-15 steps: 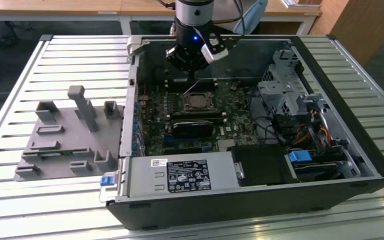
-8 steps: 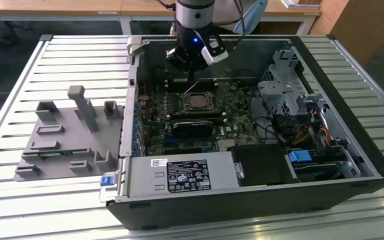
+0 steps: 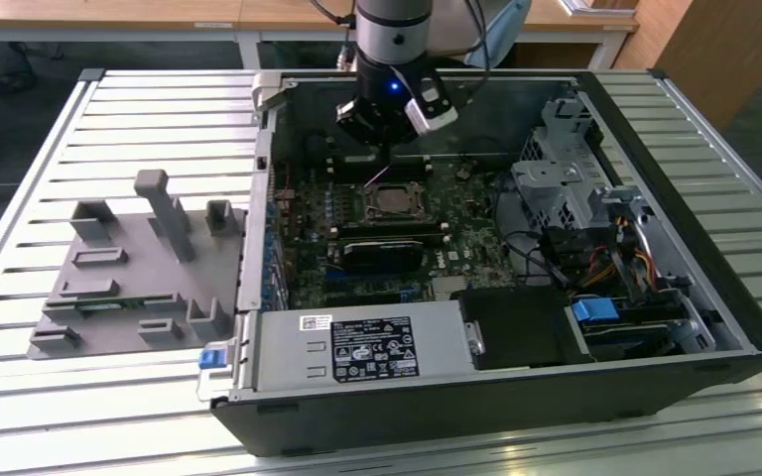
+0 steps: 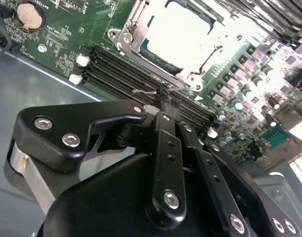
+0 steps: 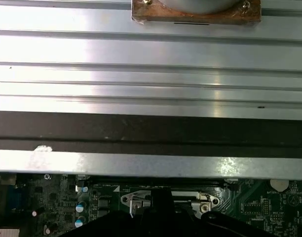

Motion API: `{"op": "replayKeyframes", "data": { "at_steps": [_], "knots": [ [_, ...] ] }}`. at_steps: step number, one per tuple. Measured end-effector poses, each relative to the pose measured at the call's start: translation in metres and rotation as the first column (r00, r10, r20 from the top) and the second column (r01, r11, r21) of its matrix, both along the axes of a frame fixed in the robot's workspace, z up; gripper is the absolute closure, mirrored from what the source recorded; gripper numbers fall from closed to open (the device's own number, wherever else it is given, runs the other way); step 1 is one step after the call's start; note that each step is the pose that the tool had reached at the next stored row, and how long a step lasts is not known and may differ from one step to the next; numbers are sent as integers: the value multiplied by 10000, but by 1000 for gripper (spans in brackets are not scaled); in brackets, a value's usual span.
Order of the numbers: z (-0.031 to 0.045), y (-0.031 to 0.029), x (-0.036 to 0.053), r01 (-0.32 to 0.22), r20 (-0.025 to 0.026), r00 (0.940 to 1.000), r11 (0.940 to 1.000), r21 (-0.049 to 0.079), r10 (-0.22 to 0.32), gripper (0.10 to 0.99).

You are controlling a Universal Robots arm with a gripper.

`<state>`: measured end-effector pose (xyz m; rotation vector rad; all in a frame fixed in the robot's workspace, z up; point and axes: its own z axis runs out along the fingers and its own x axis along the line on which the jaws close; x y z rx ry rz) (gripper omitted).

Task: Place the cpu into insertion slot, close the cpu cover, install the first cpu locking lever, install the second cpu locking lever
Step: 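Install the first cpu locking lever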

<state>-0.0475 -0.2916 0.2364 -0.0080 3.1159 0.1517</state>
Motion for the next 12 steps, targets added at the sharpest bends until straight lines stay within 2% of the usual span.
{"op": "replayKeyframes", "data": {
  "at_steps": [12],
  "knots": [
    [-107, 48, 133, 1, 0, 10000, 10000, 0, -1, 980]
  ]
}}
